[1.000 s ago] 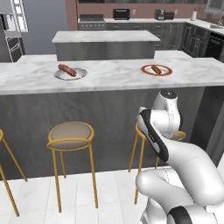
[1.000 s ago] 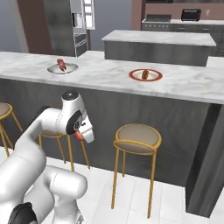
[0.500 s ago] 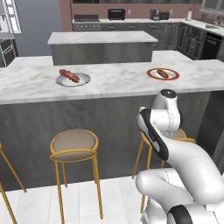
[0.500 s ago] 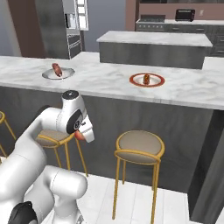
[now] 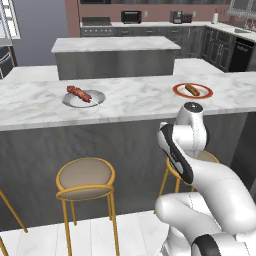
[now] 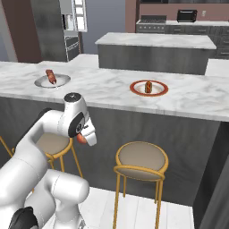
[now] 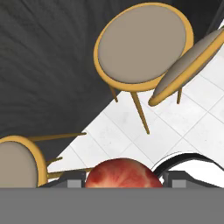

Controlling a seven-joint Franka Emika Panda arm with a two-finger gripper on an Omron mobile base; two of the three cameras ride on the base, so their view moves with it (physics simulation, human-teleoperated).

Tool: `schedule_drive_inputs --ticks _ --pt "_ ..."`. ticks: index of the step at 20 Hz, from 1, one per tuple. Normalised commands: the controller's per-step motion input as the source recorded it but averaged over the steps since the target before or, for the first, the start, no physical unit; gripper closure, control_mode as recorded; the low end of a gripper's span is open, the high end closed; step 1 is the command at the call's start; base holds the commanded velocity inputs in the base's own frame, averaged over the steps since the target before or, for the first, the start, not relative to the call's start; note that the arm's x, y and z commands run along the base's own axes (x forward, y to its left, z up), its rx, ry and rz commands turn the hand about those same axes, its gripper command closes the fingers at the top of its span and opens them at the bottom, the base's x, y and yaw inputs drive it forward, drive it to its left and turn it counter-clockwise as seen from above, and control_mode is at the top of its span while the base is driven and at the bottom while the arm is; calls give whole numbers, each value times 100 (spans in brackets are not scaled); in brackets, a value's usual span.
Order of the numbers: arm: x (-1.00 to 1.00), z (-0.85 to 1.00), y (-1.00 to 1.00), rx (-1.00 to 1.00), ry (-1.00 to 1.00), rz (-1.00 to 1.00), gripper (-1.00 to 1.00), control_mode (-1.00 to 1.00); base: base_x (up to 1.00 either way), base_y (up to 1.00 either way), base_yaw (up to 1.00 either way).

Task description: Pick up the peach and mango from the fridge and place one fruit on each plate on the dining counter.

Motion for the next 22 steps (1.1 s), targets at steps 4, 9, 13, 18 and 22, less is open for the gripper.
schedule_drive_inputs --ticks 4,9,13,18,22 --pt "0 0 0 0 0 0 100 100 45 43 -2" --pt "0 0 0 0 0 0 100 100 48 30 -1" --pt "0 0 0 0 0 0 100 100 54 18 -1" --pt "0 0 0 0 0 0 100 100 48 23 -1" --pt "0 0 0 0 0 0 100 100 29 22 0"
